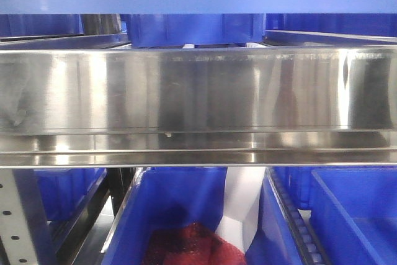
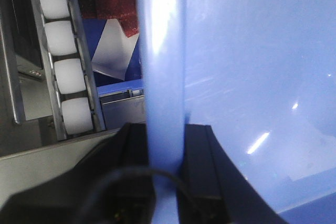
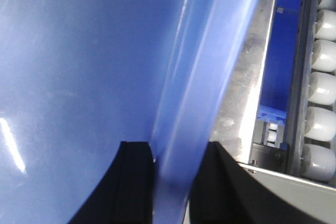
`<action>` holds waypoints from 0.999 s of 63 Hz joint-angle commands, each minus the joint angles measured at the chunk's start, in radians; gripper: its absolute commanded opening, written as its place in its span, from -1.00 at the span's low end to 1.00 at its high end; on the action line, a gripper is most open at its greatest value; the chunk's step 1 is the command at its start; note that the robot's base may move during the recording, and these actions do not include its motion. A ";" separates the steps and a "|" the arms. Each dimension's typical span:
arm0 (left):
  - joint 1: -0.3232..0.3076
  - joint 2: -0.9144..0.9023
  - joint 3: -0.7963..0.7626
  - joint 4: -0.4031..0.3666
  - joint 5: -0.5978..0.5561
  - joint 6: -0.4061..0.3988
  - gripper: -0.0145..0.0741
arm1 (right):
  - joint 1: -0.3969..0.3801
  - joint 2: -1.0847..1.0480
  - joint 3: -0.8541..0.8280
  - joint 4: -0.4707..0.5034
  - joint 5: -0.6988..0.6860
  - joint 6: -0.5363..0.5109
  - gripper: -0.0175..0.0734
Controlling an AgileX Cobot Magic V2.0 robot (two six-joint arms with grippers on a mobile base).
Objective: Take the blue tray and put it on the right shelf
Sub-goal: 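Drive up to the metal shelf rack, tray raised above the shelf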
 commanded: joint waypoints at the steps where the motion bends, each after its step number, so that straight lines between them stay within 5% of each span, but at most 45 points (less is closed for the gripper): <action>1: -0.009 -0.025 -0.033 -0.008 0.052 0.027 -0.78 | 0.002 -0.021 -0.033 -0.039 -0.032 -0.043 -0.49; 45: -0.007 0.000 -0.034 -0.008 0.052 0.039 -0.78 | 0.002 -0.021 -0.033 -0.038 -0.091 -0.043 -0.49; 63: 0.068 0.099 -0.181 0.004 0.024 0.062 -0.78 | -0.003 0.076 -0.187 -0.040 -0.132 -0.064 -0.49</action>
